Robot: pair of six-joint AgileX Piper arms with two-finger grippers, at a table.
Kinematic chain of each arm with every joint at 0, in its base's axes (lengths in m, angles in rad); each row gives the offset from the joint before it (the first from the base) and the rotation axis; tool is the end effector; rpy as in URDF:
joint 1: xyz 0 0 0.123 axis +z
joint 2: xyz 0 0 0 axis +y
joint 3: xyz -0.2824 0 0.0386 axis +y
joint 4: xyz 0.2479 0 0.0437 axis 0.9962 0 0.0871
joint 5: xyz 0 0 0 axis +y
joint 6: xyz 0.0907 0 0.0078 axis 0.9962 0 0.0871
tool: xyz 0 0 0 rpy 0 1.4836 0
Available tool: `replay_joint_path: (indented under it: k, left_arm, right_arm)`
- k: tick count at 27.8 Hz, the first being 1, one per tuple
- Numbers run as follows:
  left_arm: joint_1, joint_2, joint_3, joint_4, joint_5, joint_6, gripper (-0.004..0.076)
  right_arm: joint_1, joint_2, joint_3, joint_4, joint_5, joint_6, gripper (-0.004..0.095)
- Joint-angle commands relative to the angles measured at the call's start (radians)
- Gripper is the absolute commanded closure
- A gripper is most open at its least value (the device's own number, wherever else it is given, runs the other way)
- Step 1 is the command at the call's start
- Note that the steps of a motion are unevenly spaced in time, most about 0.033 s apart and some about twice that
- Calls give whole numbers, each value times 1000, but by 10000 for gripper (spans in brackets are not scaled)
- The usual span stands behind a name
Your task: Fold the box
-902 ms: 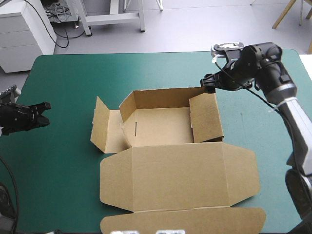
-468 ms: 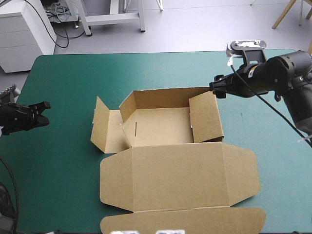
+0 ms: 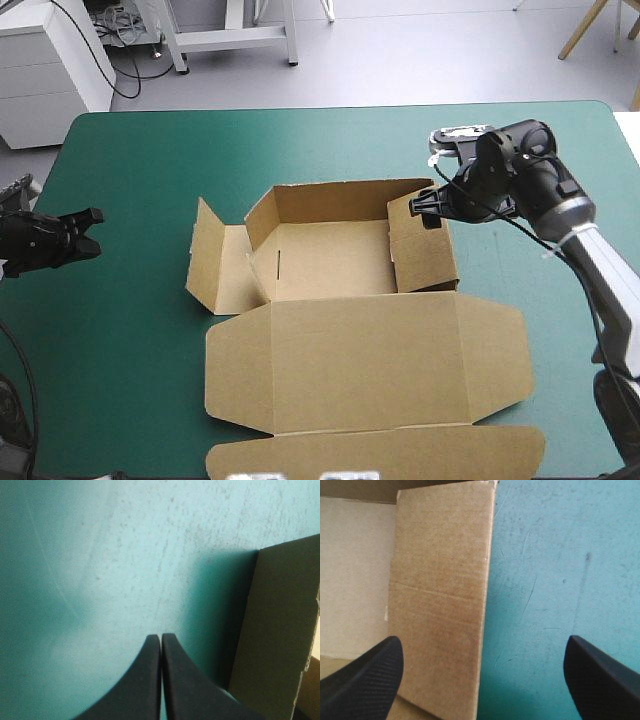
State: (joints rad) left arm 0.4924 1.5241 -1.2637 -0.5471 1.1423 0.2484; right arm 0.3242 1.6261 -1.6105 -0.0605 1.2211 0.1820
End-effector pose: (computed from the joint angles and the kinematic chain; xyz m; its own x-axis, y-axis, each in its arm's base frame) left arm 0.2857 0.1044 0.3091 -0.8372 -0.4486 -0.3129 -0.2857 0.8465 -0.4493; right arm 0.3237 0.1033 0.3597 -0.9011 -0.1337 -0.4125 -0.1533 0.9881 0.0146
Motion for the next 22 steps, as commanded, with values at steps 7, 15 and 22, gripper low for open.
replay_joint_path:
  k: [7,15,22]
  left_arm:
    - [4,-41,-24,-44,-9,-8,734]
    - [4,-41,-24,-44,-19,-8,734]
    - [4,-41,-24,-44,-19,-8,734]
  right_arm:
    - [1,143,-24,11,-52,-48,108]
    - [1,195,-24,52,-52,-60,112]
    - [1,195,-24,52,-17,-68,388]
